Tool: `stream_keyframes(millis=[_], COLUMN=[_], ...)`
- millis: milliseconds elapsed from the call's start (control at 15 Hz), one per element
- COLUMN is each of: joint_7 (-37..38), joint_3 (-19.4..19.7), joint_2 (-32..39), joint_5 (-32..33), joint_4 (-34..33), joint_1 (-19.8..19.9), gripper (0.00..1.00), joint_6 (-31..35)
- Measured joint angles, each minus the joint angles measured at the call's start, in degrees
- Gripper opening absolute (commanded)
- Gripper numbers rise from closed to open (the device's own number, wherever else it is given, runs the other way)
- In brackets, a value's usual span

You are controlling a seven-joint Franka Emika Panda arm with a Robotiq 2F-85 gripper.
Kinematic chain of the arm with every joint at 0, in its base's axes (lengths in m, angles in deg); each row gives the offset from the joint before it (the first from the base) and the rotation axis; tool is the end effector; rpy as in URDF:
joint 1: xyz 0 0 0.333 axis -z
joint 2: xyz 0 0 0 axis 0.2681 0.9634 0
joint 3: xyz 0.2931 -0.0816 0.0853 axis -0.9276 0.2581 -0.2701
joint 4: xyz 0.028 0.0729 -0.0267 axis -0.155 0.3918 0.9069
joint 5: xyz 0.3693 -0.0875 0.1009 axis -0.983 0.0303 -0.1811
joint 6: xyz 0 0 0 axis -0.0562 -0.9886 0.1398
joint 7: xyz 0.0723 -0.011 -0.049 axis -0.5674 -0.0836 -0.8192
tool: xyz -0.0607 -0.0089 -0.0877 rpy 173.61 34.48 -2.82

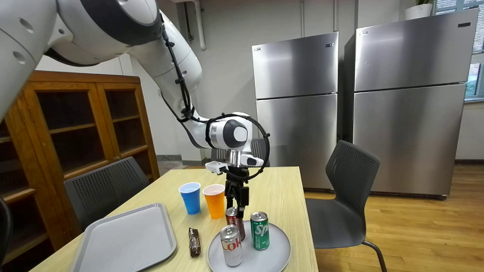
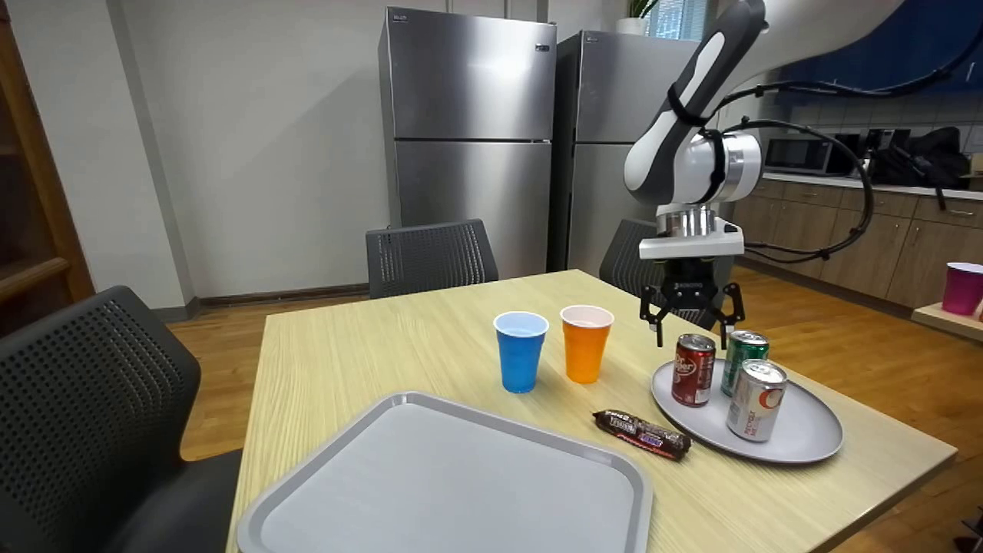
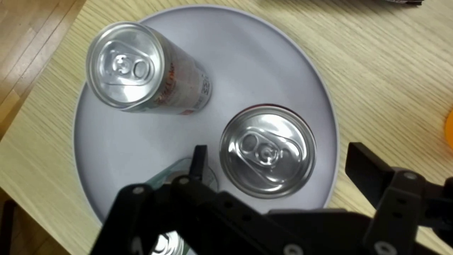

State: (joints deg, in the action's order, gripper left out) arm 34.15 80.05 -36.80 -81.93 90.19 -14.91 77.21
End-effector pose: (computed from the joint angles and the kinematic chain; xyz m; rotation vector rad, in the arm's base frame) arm 0.5989 -0.1013 0.1552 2.8151 -1.1093 -0.4919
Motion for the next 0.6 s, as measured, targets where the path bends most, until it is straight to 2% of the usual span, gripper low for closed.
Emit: stream_keyframes(millis=[600], joint_7=[0.03], joint_3=[-0.04], joint_2=[-2.55], joint_5=[-0.02], joint_4=[0.25], joint_1=[-0.2], gripper=[1.0], joint_6=[0.0])
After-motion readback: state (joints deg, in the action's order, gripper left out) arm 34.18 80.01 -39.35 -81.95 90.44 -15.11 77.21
